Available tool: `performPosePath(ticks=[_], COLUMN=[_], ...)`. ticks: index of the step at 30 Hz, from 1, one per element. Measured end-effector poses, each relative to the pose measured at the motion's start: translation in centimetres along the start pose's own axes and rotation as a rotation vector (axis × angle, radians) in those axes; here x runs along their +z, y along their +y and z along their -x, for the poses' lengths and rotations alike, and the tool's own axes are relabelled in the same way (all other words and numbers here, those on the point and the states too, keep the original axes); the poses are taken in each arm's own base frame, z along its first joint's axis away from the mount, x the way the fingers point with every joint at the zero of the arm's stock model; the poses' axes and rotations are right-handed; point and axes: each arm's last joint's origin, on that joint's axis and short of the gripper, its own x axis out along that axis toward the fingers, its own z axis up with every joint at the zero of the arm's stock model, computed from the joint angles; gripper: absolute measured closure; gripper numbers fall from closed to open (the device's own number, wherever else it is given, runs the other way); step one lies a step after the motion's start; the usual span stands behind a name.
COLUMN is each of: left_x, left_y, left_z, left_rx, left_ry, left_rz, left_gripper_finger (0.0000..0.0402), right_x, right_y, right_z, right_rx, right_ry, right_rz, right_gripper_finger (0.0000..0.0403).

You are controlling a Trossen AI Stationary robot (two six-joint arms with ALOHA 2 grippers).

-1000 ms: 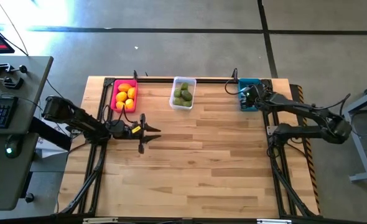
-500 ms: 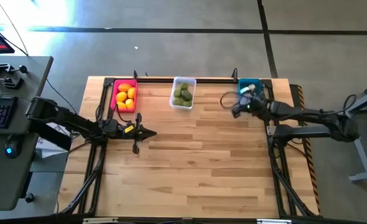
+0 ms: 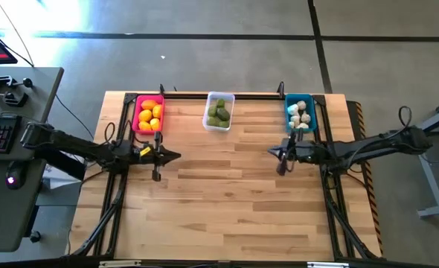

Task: Sort produce into baskets
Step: Return to Home Position

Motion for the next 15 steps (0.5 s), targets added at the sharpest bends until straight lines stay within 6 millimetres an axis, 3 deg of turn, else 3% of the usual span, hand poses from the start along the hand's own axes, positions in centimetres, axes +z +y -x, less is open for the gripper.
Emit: performPosePath(ticks=[8, 15], left_x=[1.0, 1.3], left_y=[0.4, 1.2], left_z=[1.6, 3.3], left_rx=[0.032, 0.088], left_ry=[-0.051, -0.071], left_rz=[0.003, 0.014], left_gripper_finger=[0.0401, 0.0401], right_x=[-2.5, -3.4], right_y=[-1.2, -1.9], right_z=[2.8, 4.4], right_rx=[0.116, 0.141], right_ry=[-0.171, -0.359], right_rz=[-0.056, -0.061], right_gripper_finger=[0.0403, 0.0403])
